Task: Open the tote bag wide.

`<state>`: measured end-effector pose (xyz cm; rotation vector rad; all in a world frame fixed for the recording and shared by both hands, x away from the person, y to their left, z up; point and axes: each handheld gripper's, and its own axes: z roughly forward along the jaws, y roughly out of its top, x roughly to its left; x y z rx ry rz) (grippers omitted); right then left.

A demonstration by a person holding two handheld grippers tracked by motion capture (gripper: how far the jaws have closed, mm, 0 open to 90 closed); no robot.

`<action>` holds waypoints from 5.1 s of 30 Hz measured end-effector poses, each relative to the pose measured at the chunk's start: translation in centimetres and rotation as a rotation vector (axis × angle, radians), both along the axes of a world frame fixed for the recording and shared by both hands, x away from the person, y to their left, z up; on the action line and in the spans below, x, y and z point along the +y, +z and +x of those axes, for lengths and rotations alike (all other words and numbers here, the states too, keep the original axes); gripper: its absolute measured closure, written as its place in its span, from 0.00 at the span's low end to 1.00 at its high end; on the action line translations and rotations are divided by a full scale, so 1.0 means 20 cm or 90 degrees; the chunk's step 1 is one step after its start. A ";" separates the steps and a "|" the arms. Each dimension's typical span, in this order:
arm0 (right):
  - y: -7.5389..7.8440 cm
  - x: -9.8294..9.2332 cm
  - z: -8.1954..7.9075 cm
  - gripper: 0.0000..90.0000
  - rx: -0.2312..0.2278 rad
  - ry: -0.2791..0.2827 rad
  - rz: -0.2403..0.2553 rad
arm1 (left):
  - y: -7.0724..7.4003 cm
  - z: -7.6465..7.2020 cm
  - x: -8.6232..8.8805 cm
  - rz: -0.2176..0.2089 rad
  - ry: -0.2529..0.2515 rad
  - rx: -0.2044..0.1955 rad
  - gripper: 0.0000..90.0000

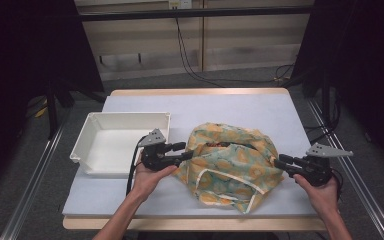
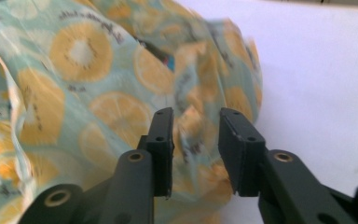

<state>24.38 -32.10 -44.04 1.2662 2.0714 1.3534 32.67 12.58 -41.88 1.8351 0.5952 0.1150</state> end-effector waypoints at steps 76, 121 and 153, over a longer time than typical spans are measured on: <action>-0.20 0.05 0.42 0.79 0.066 -0.055 -0.098 | -0.32 -0.37 -0.85 0.164 -0.342 0.031 0.89; -0.06 0.28 -0.28 1.00 0.055 0.101 -0.080 | -0.16 -0.14 -0.68 0.142 -0.191 -0.044 0.55; -0.13 0.24 -0.35 0.74 0.055 0.096 -0.060 | 0.01 -0.18 -0.60 0.129 -0.278 -0.023 0.75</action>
